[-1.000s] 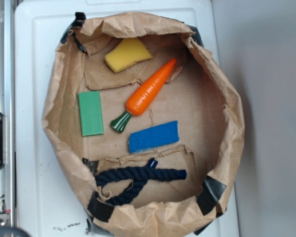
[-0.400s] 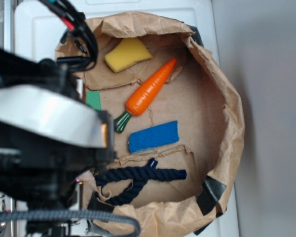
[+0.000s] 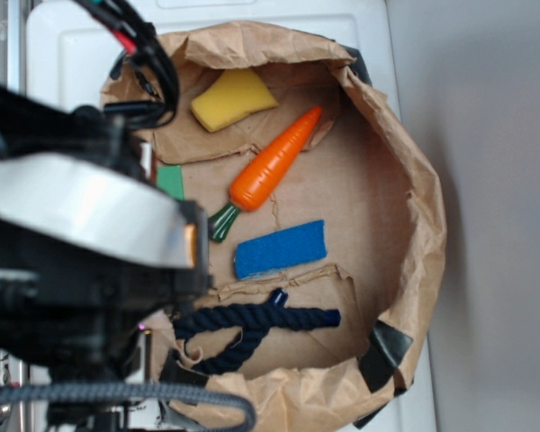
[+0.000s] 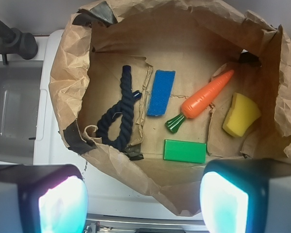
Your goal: Grab the blue sponge.
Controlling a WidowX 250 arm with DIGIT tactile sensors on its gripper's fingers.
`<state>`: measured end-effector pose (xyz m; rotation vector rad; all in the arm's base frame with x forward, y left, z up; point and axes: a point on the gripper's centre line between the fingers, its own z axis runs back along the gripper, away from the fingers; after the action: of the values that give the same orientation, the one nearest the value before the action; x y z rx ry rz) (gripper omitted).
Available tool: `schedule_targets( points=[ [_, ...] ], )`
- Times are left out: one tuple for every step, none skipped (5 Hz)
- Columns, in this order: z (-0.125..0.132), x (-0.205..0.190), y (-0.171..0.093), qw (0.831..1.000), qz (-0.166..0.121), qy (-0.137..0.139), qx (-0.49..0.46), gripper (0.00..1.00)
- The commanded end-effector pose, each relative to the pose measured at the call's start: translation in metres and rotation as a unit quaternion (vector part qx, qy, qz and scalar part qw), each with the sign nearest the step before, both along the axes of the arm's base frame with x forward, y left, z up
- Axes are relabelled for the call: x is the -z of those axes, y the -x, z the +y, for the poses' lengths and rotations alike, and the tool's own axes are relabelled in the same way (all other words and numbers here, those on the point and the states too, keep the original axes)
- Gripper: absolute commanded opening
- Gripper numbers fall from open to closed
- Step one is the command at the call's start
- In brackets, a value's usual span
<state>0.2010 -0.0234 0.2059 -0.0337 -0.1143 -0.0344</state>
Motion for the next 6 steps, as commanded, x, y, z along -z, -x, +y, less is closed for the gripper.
schedule_targets(
  points=[
    [0.011, 0.022, -0.026, 1.0, -0.017, -0.002, -0.003, 1.0],
    [0.02, 0.047, -0.045, 1.0, -0.007, 0.002, -0.017, 1.0],
    [0.029, 0.064, -0.054, 1.0, -0.017, 0.01, -0.02, 1.0],
    [0.027, 0.082, -0.059, 0.999, -0.019, 0.011, -0.024, 1.0],
    [0.02, 0.1, -0.063, 0.998, -0.045, 0.027, -0.017, 1.0],
    [0.023, 0.109, -0.062, 0.997, -0.056, 0.055, 0.003, 1.0]
  ],
)
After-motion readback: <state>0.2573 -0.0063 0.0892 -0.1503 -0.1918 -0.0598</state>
